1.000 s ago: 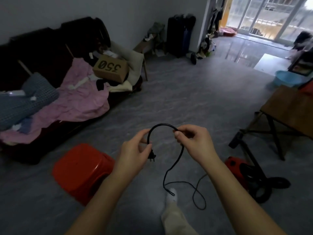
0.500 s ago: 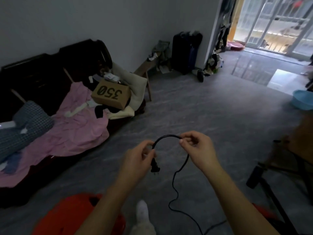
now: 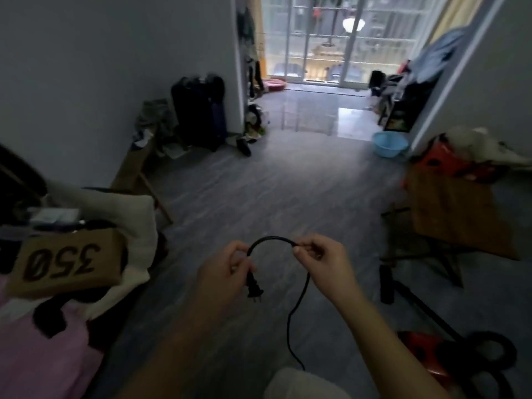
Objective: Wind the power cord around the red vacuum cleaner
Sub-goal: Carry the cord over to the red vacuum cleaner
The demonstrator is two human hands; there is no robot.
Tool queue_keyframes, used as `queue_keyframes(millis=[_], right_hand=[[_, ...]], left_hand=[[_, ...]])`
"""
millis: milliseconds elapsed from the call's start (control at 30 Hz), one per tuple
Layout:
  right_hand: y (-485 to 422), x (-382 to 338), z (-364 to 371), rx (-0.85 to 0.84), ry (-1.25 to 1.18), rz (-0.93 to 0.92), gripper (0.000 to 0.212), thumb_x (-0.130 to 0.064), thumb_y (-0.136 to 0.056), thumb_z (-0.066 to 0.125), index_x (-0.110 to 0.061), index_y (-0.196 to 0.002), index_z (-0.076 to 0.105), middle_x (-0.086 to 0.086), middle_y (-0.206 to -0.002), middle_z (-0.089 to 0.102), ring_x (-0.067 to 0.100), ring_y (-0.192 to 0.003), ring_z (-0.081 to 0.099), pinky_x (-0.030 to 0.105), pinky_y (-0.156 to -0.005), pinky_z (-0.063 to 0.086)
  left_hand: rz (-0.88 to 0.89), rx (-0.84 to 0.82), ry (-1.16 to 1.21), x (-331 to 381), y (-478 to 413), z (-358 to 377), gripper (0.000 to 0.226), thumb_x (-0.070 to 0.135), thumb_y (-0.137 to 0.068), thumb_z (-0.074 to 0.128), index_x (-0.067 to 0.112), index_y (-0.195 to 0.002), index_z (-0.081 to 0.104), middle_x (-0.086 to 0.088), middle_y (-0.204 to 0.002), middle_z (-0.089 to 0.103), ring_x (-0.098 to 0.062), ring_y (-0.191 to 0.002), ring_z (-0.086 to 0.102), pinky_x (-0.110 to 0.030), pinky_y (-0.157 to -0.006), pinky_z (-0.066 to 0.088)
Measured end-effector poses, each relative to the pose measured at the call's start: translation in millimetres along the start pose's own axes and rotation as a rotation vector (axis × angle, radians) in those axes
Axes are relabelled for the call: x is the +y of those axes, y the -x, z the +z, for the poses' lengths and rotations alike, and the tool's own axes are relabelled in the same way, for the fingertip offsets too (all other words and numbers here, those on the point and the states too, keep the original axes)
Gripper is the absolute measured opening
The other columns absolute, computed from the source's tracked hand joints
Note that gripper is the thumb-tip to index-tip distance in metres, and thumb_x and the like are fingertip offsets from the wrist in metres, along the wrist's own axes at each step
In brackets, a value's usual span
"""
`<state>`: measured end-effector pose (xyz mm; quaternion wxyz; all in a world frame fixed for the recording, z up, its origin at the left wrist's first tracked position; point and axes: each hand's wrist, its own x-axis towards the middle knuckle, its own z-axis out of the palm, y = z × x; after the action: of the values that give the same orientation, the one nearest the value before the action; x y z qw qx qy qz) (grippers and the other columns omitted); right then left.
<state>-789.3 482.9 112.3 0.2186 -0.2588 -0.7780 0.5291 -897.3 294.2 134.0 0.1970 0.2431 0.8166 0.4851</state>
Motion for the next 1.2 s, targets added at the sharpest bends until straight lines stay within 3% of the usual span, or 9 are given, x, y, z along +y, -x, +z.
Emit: queue_keyframes(millis=[133, 267, 367, 467, 600, 667, 800, 1033, 1200], right_hand=[[-51, 15, -3, 0.096, -0.013, 0.072, 0.007, -0.01, -0.089, 0.072, -0.015, -0.084, 0.073, -0.004, -0.076, 0.071, -0.002, -0.069, 0.065, 0.01, -0.065, 0.049], [-119, 37, 6, 0.174, -0.045, 0.13, 0.006, -0.008, -0.089, 0.072, -0.012, -0.085, 0.073, -0.007, -0.07, 0.068, -0.005, -0.064, 0.064, 0.011, -0.063, 0.05], [-173, 47, 13, 0.209, -0.046, 0.143, 0.007, -0.009, -0.088, 0.073, -0.014, -0.083, 0.072, -0.012, -0.066, 0.064, -0.009, -0.06, 0.061, 0.008, -0.059, 0.045], [-221, 50, 12, 0.22, -0.067, 0.166, 0.007, -0.011, -0.089, 0.072, -0.016, -0.084, 0.071, -0.012, -0.067, 0.065, -0.009, -0.062, 0.061, 0.008, -0.059, 0.046], [-273, 51, -8, 0.274, -0.083, 0.187, 0.007, -0.014, -0.09, 0.071, -0.018, -0.085, 0.073, -0.01, -0.07, 0.067, -0.006, -0.065, 0.062, 0.01, -0.062, 0.048], [-289, 56, -20, 0.335, -0.082, 0.206, 0.007, -0.015, -0.089, 0.072, -0.019, -0.084, 0.074, -0.008, -0.07, 0.069, -0.003, -0.066, 0.063, 0.016, -0.064, 0.051], [-300, 77, -45, 0.529, -0.074, 0.299, 0.005, -0.018, -0.088, 0.073, -0.021, -0.085, 0.075, -0.001, -0.078, 0.074, 0.015, -0.077, 0.071, 0.033, -0.072, 0.059], [-252, 92, -76, 0.912, 0.083, 0.5, 0.007, -0.016, -0.089, 0.071, -0.017, -0.082, 0.071, -0.011, -0.072, 0.065, -0.003, -0.067, 0.058, 0.009, -0.062, 0.044], [-199, 88, -66, 1.237, 0.058, 0.66, 0.012, -0.019, -0.088, 0.073, -0.028, -0.08, 0.07, -0.013, -0.079, 0.07, -0.003, -0.075, 0.063, 0.01, -0.068, 0.047]], left_hand=[[0.105, -0.12, -0.093, 6, -77, 5, 0.023, 0.02, -0.098, 0.056, 0.041, -0.091, 0.056, 0.011, -0.082, 0.075, -0.005, -0.072, 0.073, -0.027, -0.063, 0.058], [0.15, -0.188, -0.174, 4, -159, 11, 0.011, 0.022, -0.098, 0.054, 0.029, -0.095, 0.061, 0.008, -0.091, 0.073, -0.01, -0.081, 0.071, -0.033, -0.073, 0.06], [0.133, -0.237, -0.192, 9, -222, 13, 0.01, 0.026, -0.097, 0.054, 0.031, -0.094, 0.062, 0.011, -0.089, 0.073, -0.008, -0.081, 0.072, -0.026, -0.067, 0.06], [0.159, -0.242, -0.24, 24, -276, 17, 0.009, 0.015, -0.097, 0.058, 0.02, -0.094, 0.065, 0.008, -0.084, 0.073, -0.006, -0.073, 0.071, -0.013, -0.059, 0.053], [0.243, -0.243, -0.232, 47, -335, 31, 0.009, 0.014, -0.093, 0.063, 0.02, -0.086, 0.065, 0.008, -0.075, 0.07, -0.006, -0.066, 0.07, -0.031, -0.059, 0.06], [0.267, -0.294, -0.236, 57, -357, 43, 0.006, 0.015, -0.094, 0.063, 0.019, -0.09, 0.065, 0.01, -0.075, 0.071, -0.002, -0.066, 0.07, -0.022, -0.057, 0.058], [0.32, -0.483, -0.211, 74, -398, 84, 0.009, 0.016, -0.097, 0.058, 0.021, -0.093, 0.065, 0.012, -0.074, 0.071, -0.002, -0.069, 0.07, -0.009, -0.055, 0.049], [0.53, -0.885, -0.331, 76, -446, 193, 0.006, 0.022, -0.096, 0.059, 0.024, -0.1, 0.063, 0.012, -0.087, 0.073, -0.006, -0.078, 0.071, -0.031, -0.068, 0.06], [0.742, -1.207, -0.383, 81, -434, 249, 0.003, 0.031, -0.095, 0.06, 0.034, -0.096, 0.059, 0.019, -0.085, 0.066, 0.002, -0.08, 0.066, -0.011, -0.068, 0.05]])
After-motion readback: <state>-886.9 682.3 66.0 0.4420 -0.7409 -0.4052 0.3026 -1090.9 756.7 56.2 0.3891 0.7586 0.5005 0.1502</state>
